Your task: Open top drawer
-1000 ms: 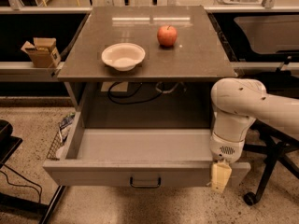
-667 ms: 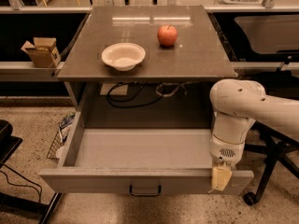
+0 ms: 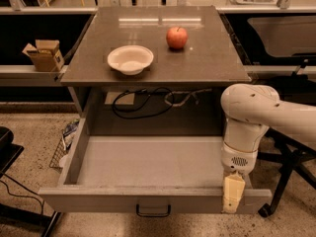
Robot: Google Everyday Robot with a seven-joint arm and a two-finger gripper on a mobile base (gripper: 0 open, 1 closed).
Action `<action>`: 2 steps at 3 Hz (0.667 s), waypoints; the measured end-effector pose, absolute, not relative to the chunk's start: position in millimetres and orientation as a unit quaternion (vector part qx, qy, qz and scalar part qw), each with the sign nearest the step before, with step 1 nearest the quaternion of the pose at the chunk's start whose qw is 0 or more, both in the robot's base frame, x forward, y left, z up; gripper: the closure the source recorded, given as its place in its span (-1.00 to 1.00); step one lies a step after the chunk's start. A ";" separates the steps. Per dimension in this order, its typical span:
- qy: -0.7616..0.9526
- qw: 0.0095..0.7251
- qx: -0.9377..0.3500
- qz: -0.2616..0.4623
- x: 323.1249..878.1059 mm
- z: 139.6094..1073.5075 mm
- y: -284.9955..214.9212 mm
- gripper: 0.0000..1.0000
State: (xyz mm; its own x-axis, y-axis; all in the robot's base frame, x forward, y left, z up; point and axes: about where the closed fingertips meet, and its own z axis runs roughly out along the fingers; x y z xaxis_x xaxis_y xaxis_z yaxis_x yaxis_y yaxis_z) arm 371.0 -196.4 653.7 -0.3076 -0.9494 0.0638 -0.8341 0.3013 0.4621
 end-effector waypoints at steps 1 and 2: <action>-0.793 0.152 0.571 -0.150 372.8 674.4 -196.7 -0.69; -0.812 0.090 0.568 -0.102 344.8 728.5 -213.9 -1.00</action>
Offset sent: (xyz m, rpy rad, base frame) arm -0.0509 -0.0449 0.1699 -0.0833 -0.4284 -0.0793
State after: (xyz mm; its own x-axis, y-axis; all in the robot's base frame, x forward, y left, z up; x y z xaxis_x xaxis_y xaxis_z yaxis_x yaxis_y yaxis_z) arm 344.8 -213.9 728.5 -0.3391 -0.9402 0.0312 -0.9035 0.3347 0.2676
